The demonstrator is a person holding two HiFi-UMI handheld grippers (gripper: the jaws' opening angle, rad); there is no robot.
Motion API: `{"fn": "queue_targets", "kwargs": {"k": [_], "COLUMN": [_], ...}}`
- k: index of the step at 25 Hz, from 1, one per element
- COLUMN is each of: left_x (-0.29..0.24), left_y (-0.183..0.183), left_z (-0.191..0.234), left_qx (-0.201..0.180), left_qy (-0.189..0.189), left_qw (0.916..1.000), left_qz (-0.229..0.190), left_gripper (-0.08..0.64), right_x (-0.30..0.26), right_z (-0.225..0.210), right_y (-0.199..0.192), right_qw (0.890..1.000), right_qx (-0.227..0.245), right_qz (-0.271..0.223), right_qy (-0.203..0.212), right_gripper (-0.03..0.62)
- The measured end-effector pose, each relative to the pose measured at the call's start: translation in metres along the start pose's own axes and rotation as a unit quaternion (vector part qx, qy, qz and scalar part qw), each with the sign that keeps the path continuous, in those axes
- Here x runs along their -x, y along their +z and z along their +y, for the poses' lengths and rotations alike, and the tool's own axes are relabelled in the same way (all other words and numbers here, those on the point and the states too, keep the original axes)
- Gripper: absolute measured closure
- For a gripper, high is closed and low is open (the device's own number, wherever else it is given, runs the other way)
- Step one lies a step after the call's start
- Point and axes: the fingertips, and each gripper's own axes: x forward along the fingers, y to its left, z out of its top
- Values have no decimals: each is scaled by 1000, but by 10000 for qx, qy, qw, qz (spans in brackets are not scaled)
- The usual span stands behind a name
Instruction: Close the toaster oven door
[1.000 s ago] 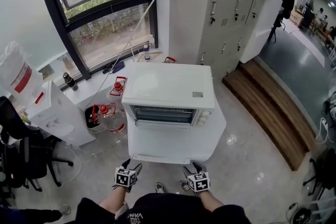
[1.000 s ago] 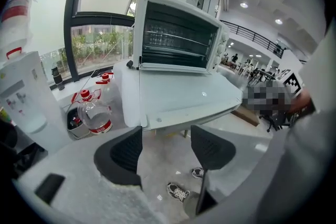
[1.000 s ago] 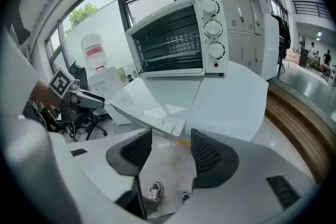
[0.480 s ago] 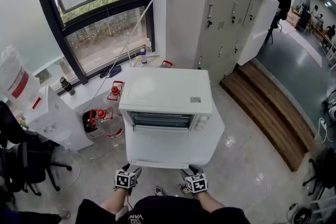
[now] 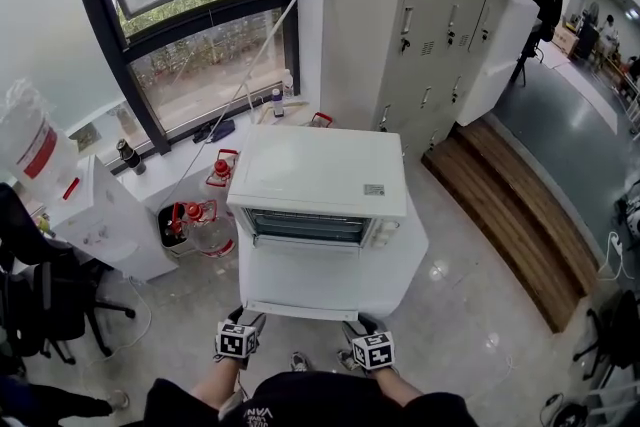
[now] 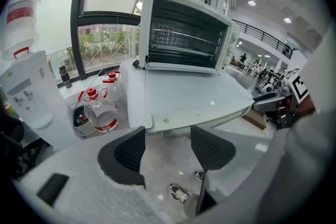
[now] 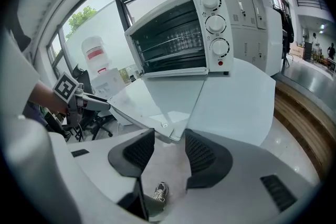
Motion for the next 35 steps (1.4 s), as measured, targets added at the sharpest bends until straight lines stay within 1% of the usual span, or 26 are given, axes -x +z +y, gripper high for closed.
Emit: {"fn": "queue_targets", "kwargs": {"k": [6,12,24,27,32,35], "left_x": [11,20,42,45,49,51], "left_y": [11,20,48,52,58,63], "left_z": [-1,-3,-5,-5,-7,-6], "left_qx": [-132,-124,-113,-123,-68,-87], "left_qy": [46,63,88,113,151,162], "left_qw": [9997,9994,9955,9948,9933,9923], "left_qz": [-192,-317,-936,-1007,-1147,-1228], "left_gripper": [275,275,275,275,275,275], "right_x": [10,18,39,42,45,47], "right_z": [2,4,10,11,11,12], "right_y": [12,21,50,55,60,65], "right_qw": [9998,9996,9959,9953,9937,9928], "right_qx": [120,116,-8,59,-56,-21], "right_qz": [-148,-248,-898,-963,-1115,-1198], "right_qy": [57,118,101,46,61,30], "right_gripper": [407,408,403,403,403,403]}}
